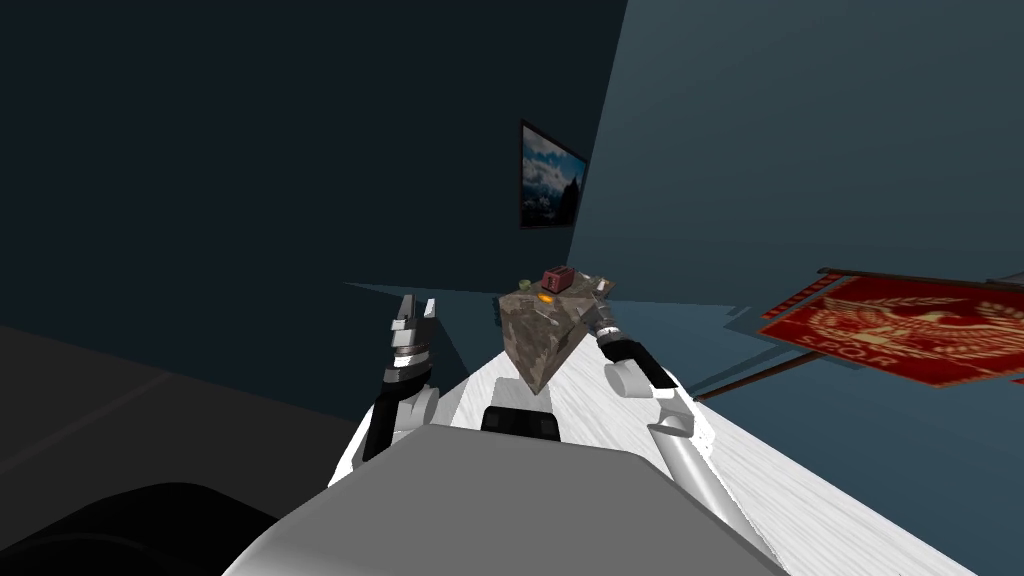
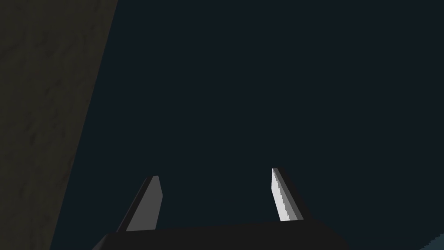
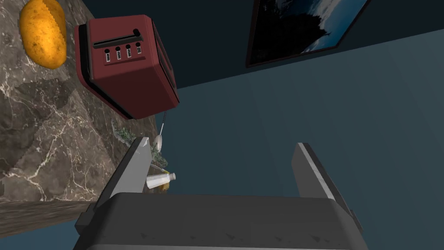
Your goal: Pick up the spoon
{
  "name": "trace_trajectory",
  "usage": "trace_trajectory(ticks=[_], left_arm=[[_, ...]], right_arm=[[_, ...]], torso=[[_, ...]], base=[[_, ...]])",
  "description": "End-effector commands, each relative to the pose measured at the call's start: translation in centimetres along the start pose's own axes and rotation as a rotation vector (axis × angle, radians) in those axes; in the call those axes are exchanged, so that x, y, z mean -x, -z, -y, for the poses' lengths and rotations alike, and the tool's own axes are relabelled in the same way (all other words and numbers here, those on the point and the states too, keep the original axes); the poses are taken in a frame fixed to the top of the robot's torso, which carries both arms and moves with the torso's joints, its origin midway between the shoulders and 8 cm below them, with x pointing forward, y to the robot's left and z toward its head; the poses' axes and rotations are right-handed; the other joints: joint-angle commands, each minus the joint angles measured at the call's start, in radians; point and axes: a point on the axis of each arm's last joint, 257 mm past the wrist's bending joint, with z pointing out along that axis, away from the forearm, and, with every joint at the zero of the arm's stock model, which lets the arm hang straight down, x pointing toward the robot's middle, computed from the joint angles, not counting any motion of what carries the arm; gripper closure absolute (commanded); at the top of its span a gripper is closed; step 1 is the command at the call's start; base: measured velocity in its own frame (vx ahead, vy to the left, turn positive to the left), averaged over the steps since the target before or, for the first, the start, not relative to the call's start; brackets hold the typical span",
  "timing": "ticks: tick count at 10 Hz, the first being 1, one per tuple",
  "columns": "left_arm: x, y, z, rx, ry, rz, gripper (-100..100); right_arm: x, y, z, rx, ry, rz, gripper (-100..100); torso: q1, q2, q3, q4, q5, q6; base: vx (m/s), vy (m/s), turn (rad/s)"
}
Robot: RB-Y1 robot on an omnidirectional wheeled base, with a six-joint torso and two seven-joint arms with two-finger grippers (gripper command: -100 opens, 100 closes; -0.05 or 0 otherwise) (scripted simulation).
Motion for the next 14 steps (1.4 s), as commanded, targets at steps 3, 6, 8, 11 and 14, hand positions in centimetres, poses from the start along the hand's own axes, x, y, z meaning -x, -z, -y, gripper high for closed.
trace_trajectory(ticks=[3,6,8,11,14], left_arm=[[0.0,0.0,0.0,0.0,0.0,0.0,0],[0.0,0.0,0.0,0.0,0.0,0.0,0],[0.0,0.0,0.0,0.0,0.0,0.0,0],[0.0,0.0,0.0,0.0,0.0,0.0,0],[0.0,0.0,0.0,0.0,0.0,0.0,0]], right_arm=[[1.4,-1.1,2.0,-0.096,-0.071,0.023,-100],[2.5,-1.6,3.6,-0.17,-0.117,0.044,-100],[3.4,-2.1,4.7,-0.224,-0.163,0.063,-100],[4.4,-2.4,6.2,-0.296,-0.21,0.09,-100],[6.2,-3.1,7.9,-0.387,-0.305,0.135,-100]], torso=[[-0.001,-0.001,-0.001,0.0,0.0,0.0],[-0.003,-0.002,-0.001,0.0,-0.001,0.0],[-0.002,-0.002,-0.001,0.0,0.0,0.0],[-0.002,-0.002,-0.001,0.0,0.0,0.0],[-0.002,-0.002,-0.001,-0.001,0.0,0.0]], base=[[0.01,0.074,0.0],[0.021,0.045,0.005],[0.024,0.064,0.005],[0.02,0.052,0.007],[0.036,0.072,0.015]])
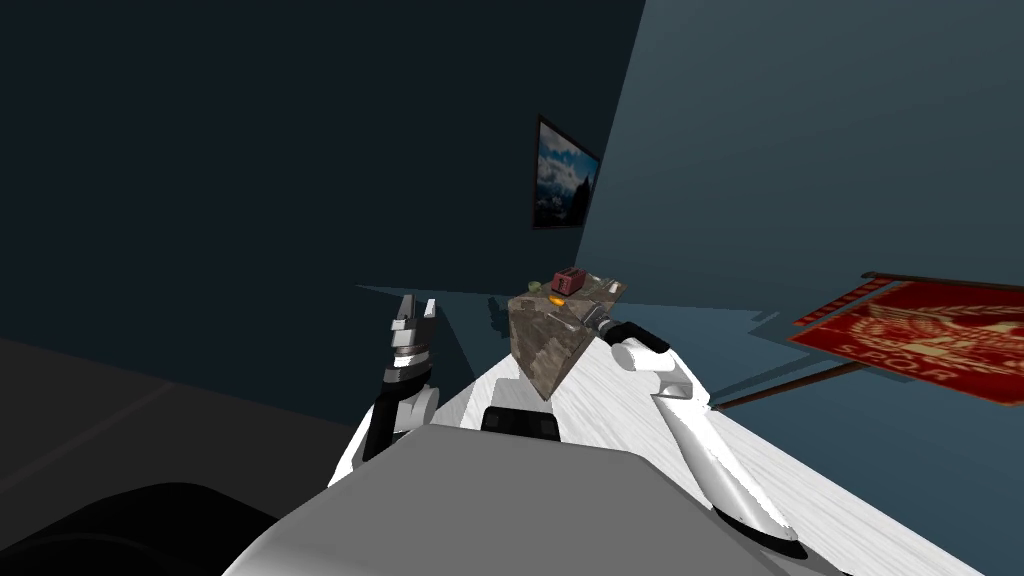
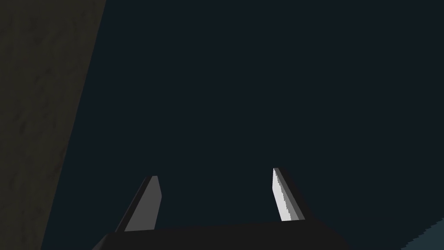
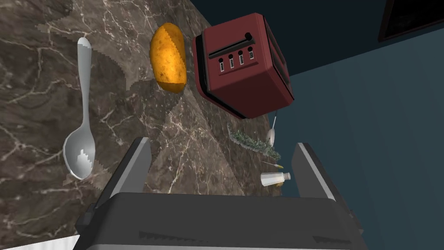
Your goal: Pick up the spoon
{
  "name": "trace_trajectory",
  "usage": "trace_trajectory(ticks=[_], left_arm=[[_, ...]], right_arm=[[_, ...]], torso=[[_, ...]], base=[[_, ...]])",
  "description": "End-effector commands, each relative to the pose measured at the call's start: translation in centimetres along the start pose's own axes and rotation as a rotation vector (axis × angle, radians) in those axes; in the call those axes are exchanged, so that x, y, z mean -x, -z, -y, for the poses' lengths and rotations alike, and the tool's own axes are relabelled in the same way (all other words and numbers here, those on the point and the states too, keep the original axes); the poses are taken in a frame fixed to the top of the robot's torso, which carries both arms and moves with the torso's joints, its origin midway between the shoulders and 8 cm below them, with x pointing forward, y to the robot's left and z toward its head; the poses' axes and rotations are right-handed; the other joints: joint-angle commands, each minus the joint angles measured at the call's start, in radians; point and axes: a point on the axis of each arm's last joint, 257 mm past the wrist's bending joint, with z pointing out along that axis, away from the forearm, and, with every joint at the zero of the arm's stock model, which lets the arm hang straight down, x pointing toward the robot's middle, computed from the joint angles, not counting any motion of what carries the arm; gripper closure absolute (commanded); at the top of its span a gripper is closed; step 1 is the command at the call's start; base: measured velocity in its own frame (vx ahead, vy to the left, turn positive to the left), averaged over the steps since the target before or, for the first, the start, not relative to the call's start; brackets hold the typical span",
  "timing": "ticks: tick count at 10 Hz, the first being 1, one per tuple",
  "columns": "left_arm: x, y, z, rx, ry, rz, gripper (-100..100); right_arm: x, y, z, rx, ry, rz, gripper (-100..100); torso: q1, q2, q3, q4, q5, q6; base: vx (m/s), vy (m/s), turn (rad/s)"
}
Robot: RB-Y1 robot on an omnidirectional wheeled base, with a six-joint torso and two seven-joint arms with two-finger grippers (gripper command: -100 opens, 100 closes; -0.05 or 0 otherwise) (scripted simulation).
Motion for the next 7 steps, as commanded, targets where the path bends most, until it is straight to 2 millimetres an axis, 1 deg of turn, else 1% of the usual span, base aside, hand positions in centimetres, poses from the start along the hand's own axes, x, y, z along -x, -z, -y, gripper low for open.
trace_trajectory(ticks=[1,2,3,4,5,6,7], left_arm=[[0.0,0.0,0.0,0.0,0.0,0.0,0],[0.0,0.0,0.0,0.0,0.0,0.0,0],[0.0,0.0,0.0,0.0,0.0,0.0,0],[0.0,0.0,0.0,0.0,0.0,0.0,0],[0.0,0.0,0.0,0.0,0.0,0.0,0],[0.0,0.0,0.0,0.0,0.0,0.0,0],[0.0,0.0,0.0,0.0,0.0,0.0,0]], right_arm=[[0.8,-0.3,1.0,-0.048,-0.028,0.024,-100],[1.0,-0.3,1.3,-0.061,-0.028,0.031,-100],[2.0,-0.8,1.5,-0.098,-0.076,0.052,-100],[2.3,-0.7,2.1,-0.122,-0.076,0.065,-100],[3.2,-1.2,2.2,-0.152,-0.125,0.085,-100],[3.5,-1.0,3.0,-0.181,-0.125,0.102,-100],[4.5,-1.3,3.1,-0.211,-0.174,0.124,-100]], torso=[[0.0,0.0,0.0,0.0,0.0,0.0],[-0.001,0.0,0.0,0.0,0.0,0.0],[-0.003,0.002,0.001,0.0,-0.001,0.0],[-0.003,0.002,0.001,0.0,-0.001,0.0],[-0.002,0.001,0.001,0.0,0.0,0.0],[-0.001,0.0,0.0,0.0,0.0,0.0],[-0.002,0.0,0.0,0.0,0.0,0.0]], base=[[0.044,0.063,0.01],[0.012,0.022,-0.003],[0.019,0.04,0.028],[0.03,0.043,0.011],[0.056,0.057,0.027],[0.049,0.053,0.013],[0.047,0.06,0.034]])
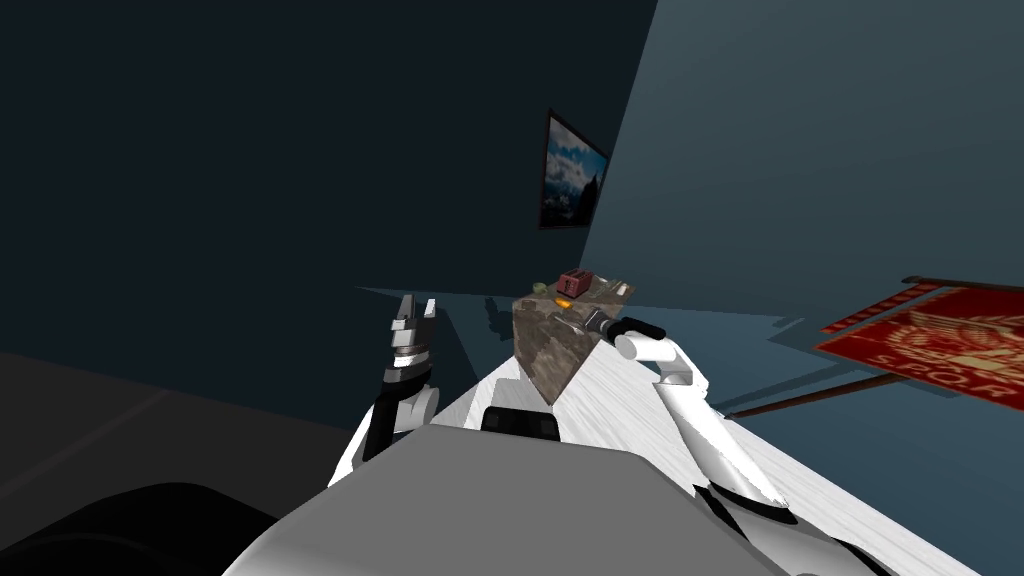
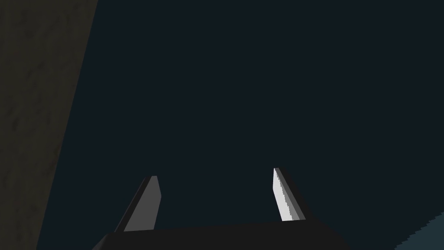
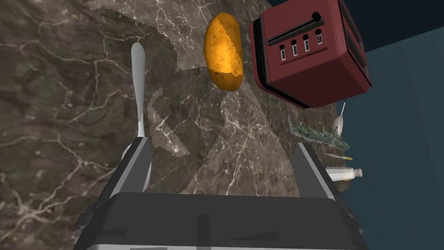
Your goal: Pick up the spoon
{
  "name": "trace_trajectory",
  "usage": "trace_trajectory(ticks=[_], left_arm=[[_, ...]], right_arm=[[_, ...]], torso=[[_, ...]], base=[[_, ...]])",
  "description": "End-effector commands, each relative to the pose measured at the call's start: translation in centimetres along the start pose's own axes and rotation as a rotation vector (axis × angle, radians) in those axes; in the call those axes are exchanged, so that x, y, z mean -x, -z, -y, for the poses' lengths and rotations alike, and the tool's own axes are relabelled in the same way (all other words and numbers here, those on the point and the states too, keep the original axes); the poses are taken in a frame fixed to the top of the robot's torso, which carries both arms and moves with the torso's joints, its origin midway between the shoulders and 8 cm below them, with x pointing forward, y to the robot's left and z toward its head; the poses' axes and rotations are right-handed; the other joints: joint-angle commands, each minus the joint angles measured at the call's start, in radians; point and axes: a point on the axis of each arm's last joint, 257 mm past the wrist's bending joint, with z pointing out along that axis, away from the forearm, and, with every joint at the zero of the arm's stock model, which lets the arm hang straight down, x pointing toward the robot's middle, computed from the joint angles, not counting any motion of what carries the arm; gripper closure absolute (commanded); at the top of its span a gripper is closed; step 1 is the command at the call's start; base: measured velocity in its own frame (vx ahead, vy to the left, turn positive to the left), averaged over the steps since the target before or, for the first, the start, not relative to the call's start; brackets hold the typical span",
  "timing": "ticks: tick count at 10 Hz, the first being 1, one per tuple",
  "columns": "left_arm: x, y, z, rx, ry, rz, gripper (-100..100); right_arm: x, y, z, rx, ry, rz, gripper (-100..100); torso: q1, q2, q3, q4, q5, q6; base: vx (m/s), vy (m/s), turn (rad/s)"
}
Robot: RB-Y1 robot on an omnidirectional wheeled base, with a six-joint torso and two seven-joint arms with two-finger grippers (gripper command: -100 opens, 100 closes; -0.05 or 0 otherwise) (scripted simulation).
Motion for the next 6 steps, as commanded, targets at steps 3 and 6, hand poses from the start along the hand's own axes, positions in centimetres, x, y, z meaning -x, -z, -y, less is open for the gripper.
trace_trajectory(ticks=[3,6], left_arm=[[0.0,0.0,0.0,0.0,0.0,0.0,0],[0.0,0.0,0.0,0.0,0.0,0.0,0]], right_arm=[[2.2,-0.5,0.9,-0.089,-0.077,0.062,-100],[3.8,-0.5,2.0,-0.161,-0.126,0.116,-100]], torso=[[-0.002,0.001,0.001,0.0,0.0,0.0],[-0.001,-0.001,0.0,0.0,0.0,0.0]], base=[[0.037,0.033,0.013],[0.056,0.041,0.024]])
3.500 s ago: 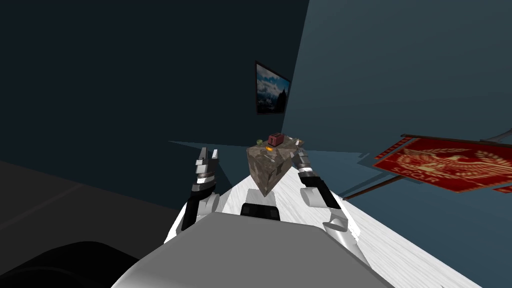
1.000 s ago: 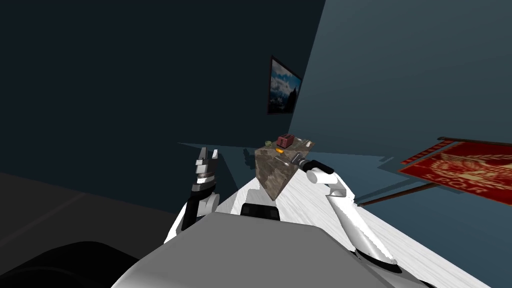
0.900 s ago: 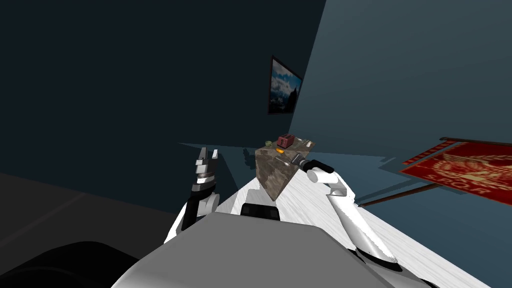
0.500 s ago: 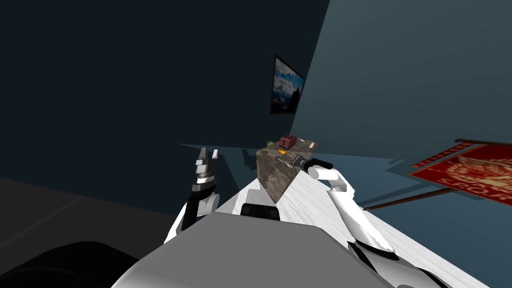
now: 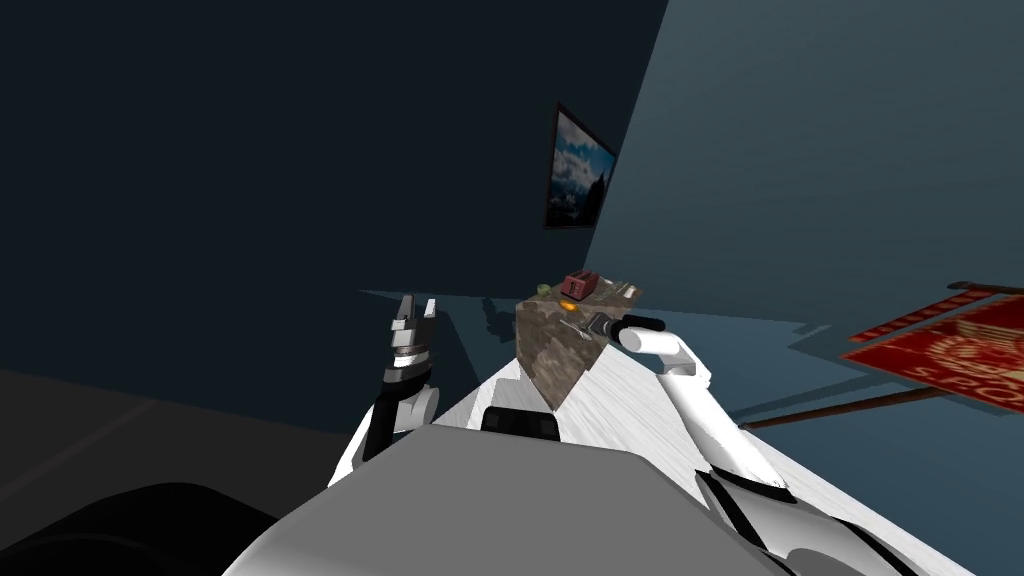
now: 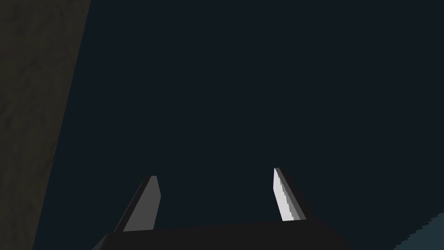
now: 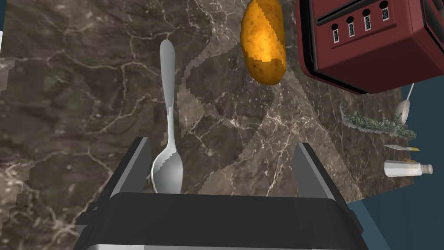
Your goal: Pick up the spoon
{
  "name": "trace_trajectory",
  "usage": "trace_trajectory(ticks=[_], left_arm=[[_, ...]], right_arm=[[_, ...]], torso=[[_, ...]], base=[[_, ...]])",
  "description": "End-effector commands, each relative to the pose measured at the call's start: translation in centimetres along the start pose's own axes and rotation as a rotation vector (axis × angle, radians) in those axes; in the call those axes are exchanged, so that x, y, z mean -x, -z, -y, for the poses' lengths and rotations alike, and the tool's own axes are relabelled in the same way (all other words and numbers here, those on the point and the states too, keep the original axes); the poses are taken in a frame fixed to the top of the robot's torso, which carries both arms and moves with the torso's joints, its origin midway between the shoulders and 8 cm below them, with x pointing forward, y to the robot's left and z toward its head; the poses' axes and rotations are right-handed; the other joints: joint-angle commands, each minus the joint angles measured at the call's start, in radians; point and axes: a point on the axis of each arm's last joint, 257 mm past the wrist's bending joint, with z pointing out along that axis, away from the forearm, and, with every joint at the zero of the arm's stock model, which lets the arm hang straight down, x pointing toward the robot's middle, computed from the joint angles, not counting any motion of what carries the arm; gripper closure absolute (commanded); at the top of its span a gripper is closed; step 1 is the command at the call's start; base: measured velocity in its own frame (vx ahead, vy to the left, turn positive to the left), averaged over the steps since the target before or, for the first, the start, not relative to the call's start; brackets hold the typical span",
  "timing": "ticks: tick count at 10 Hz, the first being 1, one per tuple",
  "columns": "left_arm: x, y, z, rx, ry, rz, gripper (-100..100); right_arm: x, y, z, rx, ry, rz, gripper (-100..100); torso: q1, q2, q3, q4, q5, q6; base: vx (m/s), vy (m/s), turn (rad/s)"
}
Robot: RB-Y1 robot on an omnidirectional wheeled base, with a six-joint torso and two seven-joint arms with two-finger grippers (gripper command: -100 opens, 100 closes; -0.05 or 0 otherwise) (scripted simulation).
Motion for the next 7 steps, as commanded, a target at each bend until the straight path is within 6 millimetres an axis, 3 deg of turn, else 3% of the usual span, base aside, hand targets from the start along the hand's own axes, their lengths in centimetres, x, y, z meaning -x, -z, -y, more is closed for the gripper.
trace_trajectory(ticks=[1,7], left_arm=[[0.0,0.0,0.0,0.0,0.0,0.0,0],[0.0,0.0,0.0,0.0,0.0,0.0,0]], right_arm=[[0.6,0.0,0.7,-0.027,-0.008,0.021,-100],[4.7,0.0,2.3,-0.183,-0.153,0.156,-100]], torso=[[0.0,0.0,0.0,0.0,0.0,0.0],[-0.002,-0.001,0.0,0.0,0.0,0.0]], base=[[0.025,0.016,-0.002],[0.058,0.026,0.029]])
